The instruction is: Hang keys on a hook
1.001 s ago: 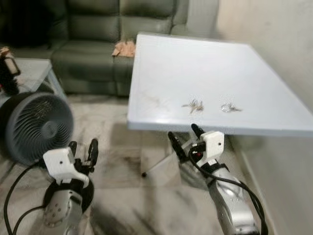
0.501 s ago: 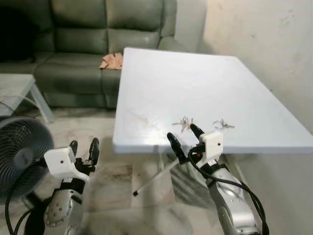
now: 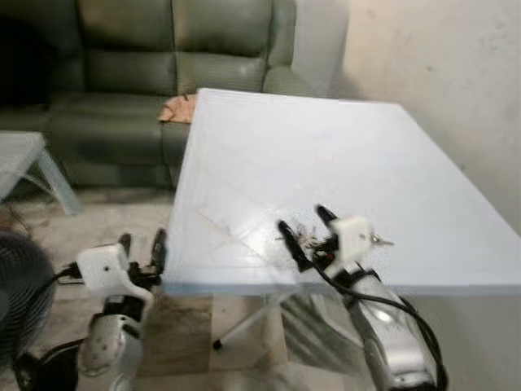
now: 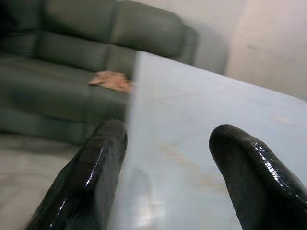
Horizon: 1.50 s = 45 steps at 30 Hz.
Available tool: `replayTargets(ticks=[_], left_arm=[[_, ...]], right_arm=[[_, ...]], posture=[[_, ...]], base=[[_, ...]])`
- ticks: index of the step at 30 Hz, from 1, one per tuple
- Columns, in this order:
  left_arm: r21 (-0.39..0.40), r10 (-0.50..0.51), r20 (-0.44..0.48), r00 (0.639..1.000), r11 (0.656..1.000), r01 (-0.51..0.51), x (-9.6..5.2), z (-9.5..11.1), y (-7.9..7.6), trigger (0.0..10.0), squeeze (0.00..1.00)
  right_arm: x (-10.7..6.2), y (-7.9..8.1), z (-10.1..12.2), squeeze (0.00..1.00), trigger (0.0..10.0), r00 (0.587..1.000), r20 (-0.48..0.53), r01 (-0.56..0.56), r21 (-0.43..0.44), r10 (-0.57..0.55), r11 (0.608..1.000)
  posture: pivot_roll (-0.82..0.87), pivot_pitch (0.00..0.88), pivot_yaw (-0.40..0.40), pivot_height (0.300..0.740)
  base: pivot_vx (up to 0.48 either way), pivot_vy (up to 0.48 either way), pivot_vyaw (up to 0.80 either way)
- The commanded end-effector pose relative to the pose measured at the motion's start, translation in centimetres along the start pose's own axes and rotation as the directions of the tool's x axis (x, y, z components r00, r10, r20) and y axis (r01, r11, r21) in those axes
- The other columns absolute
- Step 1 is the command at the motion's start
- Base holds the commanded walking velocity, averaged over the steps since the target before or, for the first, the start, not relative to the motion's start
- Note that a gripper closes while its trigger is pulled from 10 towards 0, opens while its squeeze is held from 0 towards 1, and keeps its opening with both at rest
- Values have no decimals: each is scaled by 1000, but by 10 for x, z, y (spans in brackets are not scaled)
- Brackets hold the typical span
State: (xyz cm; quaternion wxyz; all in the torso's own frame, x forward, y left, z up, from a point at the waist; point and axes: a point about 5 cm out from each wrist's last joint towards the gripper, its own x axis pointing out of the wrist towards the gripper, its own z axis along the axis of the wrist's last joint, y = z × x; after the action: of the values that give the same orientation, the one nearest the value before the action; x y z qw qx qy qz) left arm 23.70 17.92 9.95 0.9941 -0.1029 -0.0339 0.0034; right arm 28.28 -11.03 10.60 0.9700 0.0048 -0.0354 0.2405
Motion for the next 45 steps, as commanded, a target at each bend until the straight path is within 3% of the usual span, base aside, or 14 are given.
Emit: replayTargets(ticks=[1,5,7,13,17,20,40,42,43,45], left_arm=[[13,-49,-26,998,999,49,-2,-7,-10,10000,0],[31,-81,-33,996,996,82,-4,-9,-14,10000,0],[34,-123,-44,991,992,124,-6,-13,-21,10000,0],[58,-161,-48,986,985,164,-5,-15,-27,10000,0],[61,-165,-47,985,984,167,-5,-15,-27,10000,0],[61,-184,-52,982,980,187,-8,-17,-30,10000,0],[67,-222,-71,972,972,227,-21,-22,-43,10000,0],[69,-219,-72,973,972,224,-22,-22,-42,10000,0],[69,-218,-72,973,972,223,-22,-22,-42,10000,0],[70,-217,-70,974,973,222,-22,-21,-42,10000,0]], right_arm=[[0,-9,-6,0,10000,996,-76,42,-28,-44,999],[2,-12,-6,0,10000,995,-80,50,-62,-55,997],[7,-17,-11,0,10000,991,-135,11,-93,-23,996],[10,-24,-13,0,10000,986,-166,-40,-156,14,987],[11,-25,-13,0,10000,986,-168,-46,-160,18,986],[19,-32,-16,0,10000,972,-218,-139,-226,89,964],[32,-45,-18,0,10000,939,-280,-279,-272,202,921],[32,-46,-19,0,9412,936,-290,-282,-269,202,921],[32,-46,-20,0,10000,934,-295,-285,-268,203,920],[31,-48,-20,0,10000,931,-301,-288,-266,204,920]], posture=[[-52,0,-69,732],[-52,0,-69,732],[-51,0,-72,732],[-41,0,-80,732],[-41,0,-80,732],[-36,0,-91,732],[-11,0,-122,732],[-11,2,-122,732],[-10,3,-123,732],[-8,6,-125,732]], base=[[0,0,0],[0,0,0],[0,0,0],[0,0,0],[0,0,0],[0,0,0],[0,0,0],[0,0,0],[0,0,0],[0,0,0]])
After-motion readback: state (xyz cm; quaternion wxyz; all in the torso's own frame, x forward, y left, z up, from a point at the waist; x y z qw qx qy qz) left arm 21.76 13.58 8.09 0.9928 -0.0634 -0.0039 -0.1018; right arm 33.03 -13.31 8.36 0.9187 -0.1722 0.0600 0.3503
